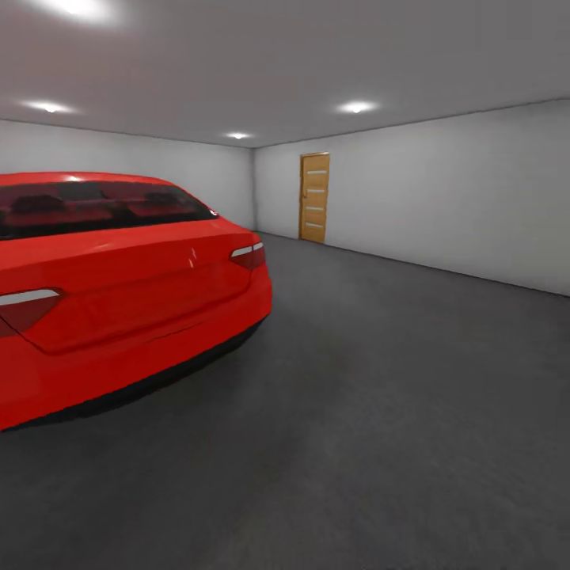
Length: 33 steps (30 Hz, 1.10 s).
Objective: Move the two storage containers from the living room to the garage. In the garage, place one container on the floor and stack the other container on top of it (either order is fine).
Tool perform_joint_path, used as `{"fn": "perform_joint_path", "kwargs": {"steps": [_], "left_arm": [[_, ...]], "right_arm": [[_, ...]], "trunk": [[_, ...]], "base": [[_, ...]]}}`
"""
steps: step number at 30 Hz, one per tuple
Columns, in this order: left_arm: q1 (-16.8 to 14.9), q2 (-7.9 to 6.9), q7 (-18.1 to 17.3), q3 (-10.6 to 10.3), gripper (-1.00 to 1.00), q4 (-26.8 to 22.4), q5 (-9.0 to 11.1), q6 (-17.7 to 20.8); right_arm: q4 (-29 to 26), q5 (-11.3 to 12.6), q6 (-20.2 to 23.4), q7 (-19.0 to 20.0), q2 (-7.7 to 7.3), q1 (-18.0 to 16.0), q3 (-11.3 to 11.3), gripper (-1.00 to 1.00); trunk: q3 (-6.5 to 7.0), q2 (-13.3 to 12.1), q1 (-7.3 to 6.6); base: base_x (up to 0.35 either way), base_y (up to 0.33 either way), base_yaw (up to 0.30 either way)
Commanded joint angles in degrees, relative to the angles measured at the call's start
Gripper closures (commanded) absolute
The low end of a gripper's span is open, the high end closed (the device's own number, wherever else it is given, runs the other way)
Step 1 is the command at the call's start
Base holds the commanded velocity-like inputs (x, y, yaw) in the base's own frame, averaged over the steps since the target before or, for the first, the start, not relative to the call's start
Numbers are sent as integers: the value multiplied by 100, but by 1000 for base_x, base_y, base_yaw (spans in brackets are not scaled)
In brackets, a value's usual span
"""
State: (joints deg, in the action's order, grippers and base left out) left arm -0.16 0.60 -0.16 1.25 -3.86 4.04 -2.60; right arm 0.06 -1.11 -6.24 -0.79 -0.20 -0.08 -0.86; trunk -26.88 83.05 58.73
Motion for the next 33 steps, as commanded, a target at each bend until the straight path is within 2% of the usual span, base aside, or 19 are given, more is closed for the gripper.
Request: {"fn": "perform_joint_path", "kwargs": {"steps": [1, 7, 8, 16, 33], "left_arm": [[-2, 1, -2, 11, -100, -1, 50, -20], [-2, 139, -2, 56, -100, -113, 77, -18], [-2, 132, -22, 61, -100, -65, 141, -13], [-2, 139, -21, 66, -100, -54, 243, -14], [-2, 139, -20, 64, -100, -45, 274, -3]], "right_arm": [[1, -12, -17, -8, 0, -1, -8, -100], [2, -12, -18, -7, -4, -1, -7, -100], [2, -12, -11, -2, -8, -1, -9, -100], [2, -3, -125, -1, -68, -1, 4, -100], [2, -4, -84, -1, -83, -1, -1, -100]], "trunk": [[-4, 2, 0], [-4, 2, 0], [-4, 2, 0], [-4, 2, 0], [-4, 2, 0]], "base": [[0, 0, -293], [0, 0, -293], [0, 0, -293], [0, 0, -293], [0, 0, -291]]}}
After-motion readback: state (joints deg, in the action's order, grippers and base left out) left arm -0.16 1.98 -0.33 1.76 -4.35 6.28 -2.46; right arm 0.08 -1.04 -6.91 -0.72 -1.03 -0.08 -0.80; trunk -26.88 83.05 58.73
